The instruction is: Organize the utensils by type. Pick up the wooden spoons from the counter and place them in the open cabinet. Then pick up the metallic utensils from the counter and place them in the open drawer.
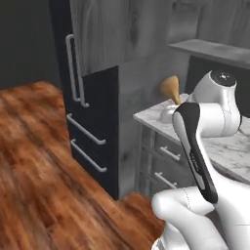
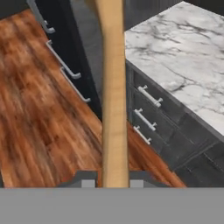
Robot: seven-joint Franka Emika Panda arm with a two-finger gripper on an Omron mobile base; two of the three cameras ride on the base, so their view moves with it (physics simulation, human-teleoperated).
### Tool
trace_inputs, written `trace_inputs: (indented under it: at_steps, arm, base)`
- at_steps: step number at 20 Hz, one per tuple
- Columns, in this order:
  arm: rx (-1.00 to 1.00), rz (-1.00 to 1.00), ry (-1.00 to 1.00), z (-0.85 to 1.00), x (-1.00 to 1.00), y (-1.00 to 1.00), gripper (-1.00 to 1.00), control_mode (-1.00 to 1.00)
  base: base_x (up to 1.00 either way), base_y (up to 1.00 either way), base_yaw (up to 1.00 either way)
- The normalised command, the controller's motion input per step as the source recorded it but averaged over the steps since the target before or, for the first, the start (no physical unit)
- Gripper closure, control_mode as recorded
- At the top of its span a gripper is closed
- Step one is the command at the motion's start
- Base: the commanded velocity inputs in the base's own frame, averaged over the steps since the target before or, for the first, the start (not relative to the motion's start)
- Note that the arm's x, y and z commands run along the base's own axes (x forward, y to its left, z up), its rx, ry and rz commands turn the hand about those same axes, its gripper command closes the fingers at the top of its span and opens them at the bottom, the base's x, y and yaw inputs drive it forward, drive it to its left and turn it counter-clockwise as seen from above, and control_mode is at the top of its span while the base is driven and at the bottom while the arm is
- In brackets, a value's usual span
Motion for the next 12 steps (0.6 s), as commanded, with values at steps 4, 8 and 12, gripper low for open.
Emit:
trace_inputs:
  at_steps: [4,8,12]
  arm:
    - [0.00,0.00,0.00,0.00,0.00,0.00,1.00,1.00]
    - [0.00,0.00,0.00,0.00,0.00,0.00,1.00,1.00]
    - [0.00,0.00,0.00,0.00,0.00,0.00,1.00,1.00]
  base:
    - [0.02,0.00,-0.83]
    - [0.00,0.04,-0.99]
    - [0.56,0.71,-0.73]
